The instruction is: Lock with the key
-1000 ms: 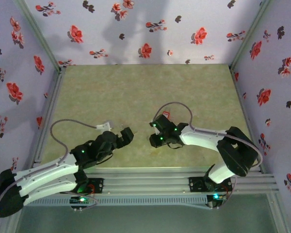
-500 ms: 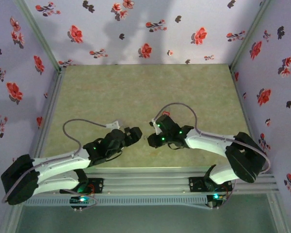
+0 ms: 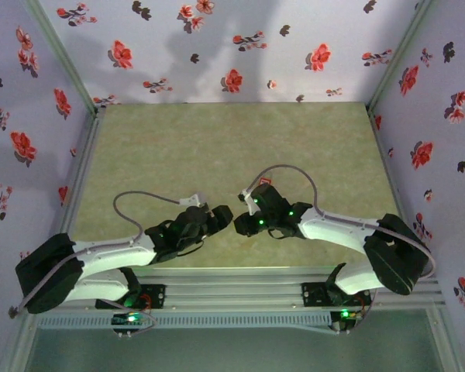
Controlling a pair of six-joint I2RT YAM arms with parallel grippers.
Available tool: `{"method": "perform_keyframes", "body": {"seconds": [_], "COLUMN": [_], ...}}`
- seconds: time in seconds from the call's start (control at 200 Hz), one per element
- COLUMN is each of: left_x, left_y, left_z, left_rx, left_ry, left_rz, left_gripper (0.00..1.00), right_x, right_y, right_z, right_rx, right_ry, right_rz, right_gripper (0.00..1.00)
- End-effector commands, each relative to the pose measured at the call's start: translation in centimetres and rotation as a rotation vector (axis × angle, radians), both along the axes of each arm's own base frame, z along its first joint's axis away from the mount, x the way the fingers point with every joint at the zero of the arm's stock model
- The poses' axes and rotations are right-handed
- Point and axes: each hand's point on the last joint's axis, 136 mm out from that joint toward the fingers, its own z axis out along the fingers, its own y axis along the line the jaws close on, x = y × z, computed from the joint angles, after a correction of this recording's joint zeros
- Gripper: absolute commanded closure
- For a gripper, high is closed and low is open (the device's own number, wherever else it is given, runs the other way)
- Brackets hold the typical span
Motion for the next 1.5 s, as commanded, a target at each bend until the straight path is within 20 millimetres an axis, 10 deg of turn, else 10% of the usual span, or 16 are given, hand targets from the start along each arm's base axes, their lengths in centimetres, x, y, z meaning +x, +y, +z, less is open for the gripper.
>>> {"method": "perform_keyframes", "body": {"seconds": [0.0,0.73,1.495], "left_x": [0.1,0.1,-0.2], "left_y": [-1.3,-2.5,-2.4], "left_z": [1.2,0.9,0.4], "left_rx": [-0.057,-0.066,-0.076], "left_ry": [-0.015,0.005,0.017], "left_rz": [-0.017,-0.042,-0.052], "left_gripper": [0.30,0.66,0.80], "right_x": [-0.2,-1.2,-1.4], "right_y": [0.2,1.0,1.1], "right_z": [0.8,1.3,1.4], "right_rx": [0.045,0.088,0.092], "right_ry": [0.000,0.007,0.003], "right_rz": [0.006,0.057,0.065], "right_gripper": [0.79,0.79,0.79]}}
